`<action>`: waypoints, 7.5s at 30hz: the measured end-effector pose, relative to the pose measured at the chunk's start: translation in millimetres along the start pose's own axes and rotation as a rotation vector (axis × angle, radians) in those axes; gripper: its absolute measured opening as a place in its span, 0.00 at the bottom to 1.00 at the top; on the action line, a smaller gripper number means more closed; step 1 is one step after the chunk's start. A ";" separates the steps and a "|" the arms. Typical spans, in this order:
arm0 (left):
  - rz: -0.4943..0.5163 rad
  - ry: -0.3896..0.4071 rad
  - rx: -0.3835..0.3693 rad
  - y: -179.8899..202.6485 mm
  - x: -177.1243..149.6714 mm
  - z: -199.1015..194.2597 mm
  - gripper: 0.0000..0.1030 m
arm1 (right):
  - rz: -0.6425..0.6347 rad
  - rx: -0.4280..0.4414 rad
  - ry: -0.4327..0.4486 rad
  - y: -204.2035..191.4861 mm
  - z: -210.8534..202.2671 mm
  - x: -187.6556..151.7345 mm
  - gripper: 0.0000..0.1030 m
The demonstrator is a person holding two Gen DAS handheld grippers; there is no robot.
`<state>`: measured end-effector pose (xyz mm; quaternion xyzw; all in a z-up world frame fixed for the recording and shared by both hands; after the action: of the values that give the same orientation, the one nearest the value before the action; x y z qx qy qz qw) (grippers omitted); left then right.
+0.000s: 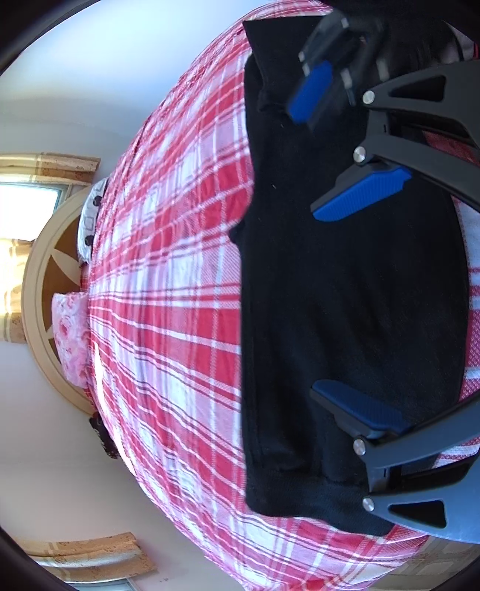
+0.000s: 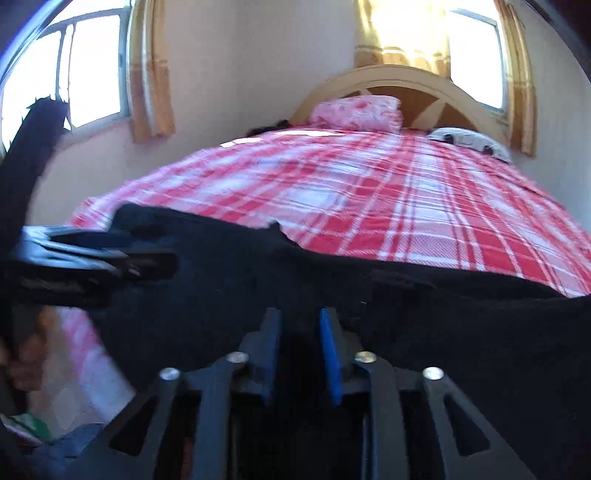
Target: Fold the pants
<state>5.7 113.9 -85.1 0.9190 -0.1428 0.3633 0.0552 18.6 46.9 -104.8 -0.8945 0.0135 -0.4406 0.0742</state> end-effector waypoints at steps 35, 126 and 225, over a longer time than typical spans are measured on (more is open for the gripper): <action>0.230 -0.069 -0.242 186.8 -5.1 34.9 0.97 | 0.569 -0.319 0.162 249.1 -120.4 -1.5 0.08; -0.025 0.404 -0.139 12.0 71.8 -92.3 0.35 | 0.510 -0.014 0.202 116.3 -94.4 -12.5 0.09; 0.214 0.022 -0.268 148.0 -36.7 -3.1 0.70 | 0.483 -0.276 0.142 233.4 -95.4 6.1 0.33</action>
<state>-66.6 -18.4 -108.3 0.8789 -0.2862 0.3549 0.1399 -43.4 -196.0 -76.4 -0.8338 0.2913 -0.4659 0.0534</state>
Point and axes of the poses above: each gripper's, at about its wrist camera, not at the fingertips, and z roughly the way its jaws point, y to its right, x to its top, the point moved 7 cm from there along z, roughly the way its jaws point, and after that the axes turned 5 degrees about z, right-handed, at the moved point
